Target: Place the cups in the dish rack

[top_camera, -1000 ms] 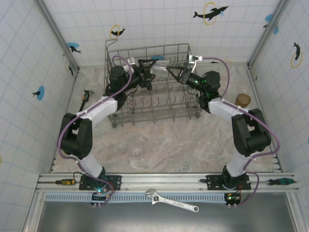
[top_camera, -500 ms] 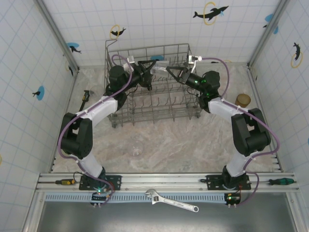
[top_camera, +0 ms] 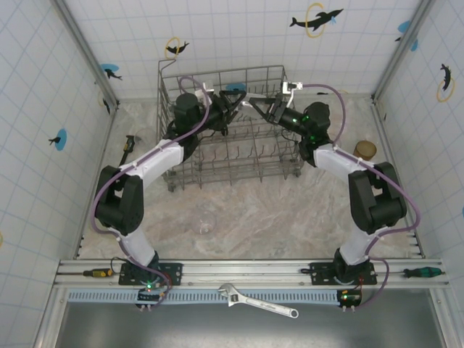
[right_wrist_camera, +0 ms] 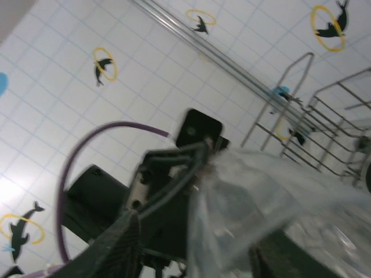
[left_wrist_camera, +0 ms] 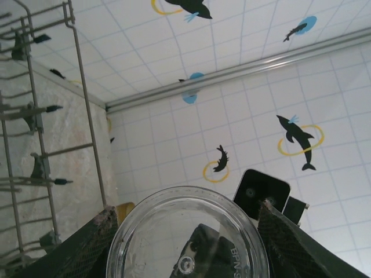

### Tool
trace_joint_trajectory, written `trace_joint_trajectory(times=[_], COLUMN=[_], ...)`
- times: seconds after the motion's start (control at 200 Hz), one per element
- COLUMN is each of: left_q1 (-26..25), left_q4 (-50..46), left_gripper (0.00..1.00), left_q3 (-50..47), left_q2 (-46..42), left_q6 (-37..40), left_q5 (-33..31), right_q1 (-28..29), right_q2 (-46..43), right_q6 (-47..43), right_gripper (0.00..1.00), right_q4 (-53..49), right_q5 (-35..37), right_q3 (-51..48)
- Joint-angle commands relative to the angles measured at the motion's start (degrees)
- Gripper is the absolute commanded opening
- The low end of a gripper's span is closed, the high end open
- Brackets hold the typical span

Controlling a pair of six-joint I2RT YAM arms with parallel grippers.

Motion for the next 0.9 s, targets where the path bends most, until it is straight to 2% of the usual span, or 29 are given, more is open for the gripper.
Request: trace_joint_trajectory(times=[0.0, 0.175, 0.32, 0.485, 0.596, 0.681, 0.741, 0.896], left_q1=[0.35, 0.20, -0.49, -1.94, -2.74, -3.14, -3.46, -4.58], left_q4=[-7.01, -15.92, -23.14, -35.90, -40.49, -41.57, -41.68, -43.10], left_gripper=[0.00, 0.00, 0.00, 0.00, 0.00, 0.00, 0.00, 0.00], left_q3=[5.34, 12.40, 19.53, 34.41, 42.26, 44.46, 44.77, 44.20], left_q2=[-0.05, 2.19, 5.63, 14.16, 20.08, 22.74, 23.90, 25.54], left_q6=[10.95, 20.98, 29.09, 38.30, 41.78, 44.05, 45.98, 49.82], left_q5=[-4.62, -9.29, -12.91, -19.01, -21.83, -24.30, -25.83, -30.60], right_q1=[-0.58, -1.59, -3.13, -4.00, -4.78, -5.47, -6.20, -7.26], right_q2=[-6.64, -13.09, -17.95, -23.59, -27.20, -29.41, -30.41, -32.49], right_q6=[-11.57, -23.04, -28.36, -34.76, -37.47, -39.05, -39.79, -41.26], right_gripper=[0.59, 0.70, 0.79, 0.85, 0.91, 0.92, 1.00, 1.00], right_q4=[-13.77, -29.38, -36.12, -42.56, -44.41, -45.49, -46.23, -48.02], right_q5=[4.46, 12.62, 17.25, 24.75, 29.12, 31.11, 31.67, 33.65], right_q3=[0.35, -1.30, -4.13, -8.29, -12.16, -14.35, -15.56, -18.07])
